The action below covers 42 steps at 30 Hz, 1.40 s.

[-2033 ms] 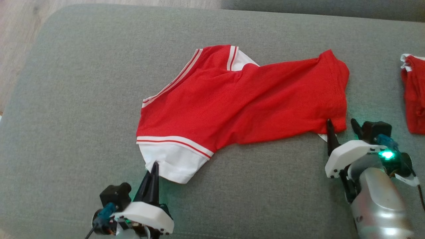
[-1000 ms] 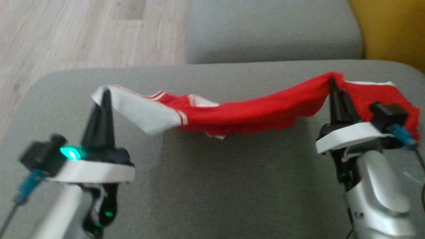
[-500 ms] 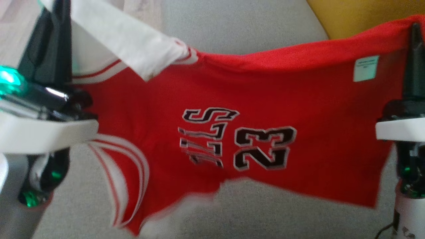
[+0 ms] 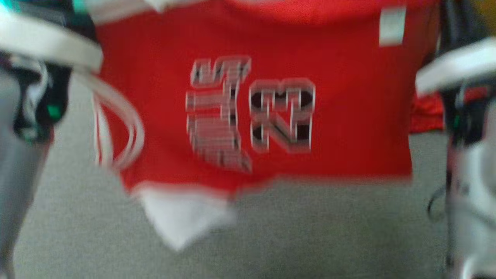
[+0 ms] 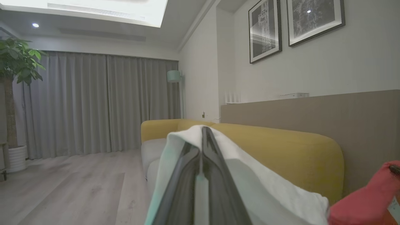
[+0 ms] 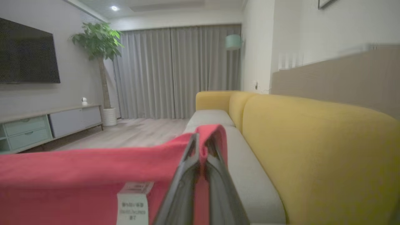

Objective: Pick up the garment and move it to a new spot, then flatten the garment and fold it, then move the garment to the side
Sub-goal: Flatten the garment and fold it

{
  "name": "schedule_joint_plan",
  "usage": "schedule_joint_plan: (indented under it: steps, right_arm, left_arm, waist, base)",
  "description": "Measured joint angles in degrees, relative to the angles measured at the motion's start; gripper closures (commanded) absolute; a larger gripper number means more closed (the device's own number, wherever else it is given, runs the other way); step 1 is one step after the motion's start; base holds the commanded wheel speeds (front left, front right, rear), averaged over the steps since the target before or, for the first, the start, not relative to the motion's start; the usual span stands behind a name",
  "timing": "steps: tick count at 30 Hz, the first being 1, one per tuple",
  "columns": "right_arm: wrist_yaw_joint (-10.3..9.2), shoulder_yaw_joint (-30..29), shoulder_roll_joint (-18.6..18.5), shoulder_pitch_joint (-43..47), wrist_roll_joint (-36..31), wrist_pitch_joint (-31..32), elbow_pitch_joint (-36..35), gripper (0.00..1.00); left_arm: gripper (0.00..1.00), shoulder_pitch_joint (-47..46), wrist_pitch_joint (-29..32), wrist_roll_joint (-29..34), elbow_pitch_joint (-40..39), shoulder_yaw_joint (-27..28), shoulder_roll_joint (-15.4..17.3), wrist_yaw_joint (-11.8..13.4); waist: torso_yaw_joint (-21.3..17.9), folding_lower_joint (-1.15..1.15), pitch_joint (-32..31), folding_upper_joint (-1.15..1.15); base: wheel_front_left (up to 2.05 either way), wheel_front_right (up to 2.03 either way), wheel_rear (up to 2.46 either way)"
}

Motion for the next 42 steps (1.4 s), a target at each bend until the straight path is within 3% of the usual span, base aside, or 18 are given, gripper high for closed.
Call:
schedule_joint_plan:
  steps: [7, 12, 17, 24, 32, 36, 42]
  right_arm:
    - [0.0, -2.21, -1.51, -25.88, -5.86, -7.17, 22.82, 1.0]
    - [0.0, -6.64, -1.49, -36.2, -11.96, -13.06, 35.45, 1.0]
    - [0.0, -9.59, -0.99, -36.61, -15.63, -17.98, 45.42, 1.0]
    - [0.0, -9.92, 0.42, -33.77, -17.69, -25.54, 57.31, 1.0]
    - [0.0, -8.37, 0.46, -30.92, -13.27, -27.97, 58.71, 1.0]
    - [0.0, -4.6, 0.48, -26.49, -7.11, -28.07, 52.6, 1.0]
    - [0.0, -2.15, 0.6, -13.99, -1.02, -28.14, 43.99, 1.0]
  left_arm:
    - [1.0, -21.23, -6.6, 3.81, 19.28, 0.0, -6.7, -1.51]
    - [1.0, -29.38, -12.58, 4.63, 27.74, 0.07, -11.66, -3.5]
    - [1.0, -26.94, -15.75, 4.41, 32.76, -1.44, -14.13, -5.58]
    - [1.0, -15.09, -21.04, 2.1, 37.17, -2.65, -15.7, -7.55]
    - [1.0, -7.32, -23.4, 1.83, 34.73, -2.47, -15.36, -9.02]
    - [1.0, 0.56, -23.82, 1.72, 28.97, -0.49, -14.11, -8.73]
    - [1.0, 15.82, -23.97, 1.77, 18.4, 1.75, -12.72, -5.72]
  waist:
    - [1.28, 0.01, 7.12, 0.0]
    - [3.6, -0.02, 10.78, 0.0]
    - [5.7, -0.01, 14.84, 0.0]
    - [7.23, -0.01, 21.78, 0.0]
    - [6.45, -0.02, 23.18, 0.0]
    - [5.66, -0.03, 21.88, 0.0]
    - [4.91, -0.03, 18.08, 0.0]
  base:
    - [0.0, 0.0, 0.0]
    - [0.0, 0.0, 0.0]
    - [0.0, 0.0, 0.0]
    - [0.0, 0.0, 0.0]
    - [0.0, 0.0, 0.0]
    - [0.0, 0.0, 0.0]
    - [0.0, 0.0, 0.0]
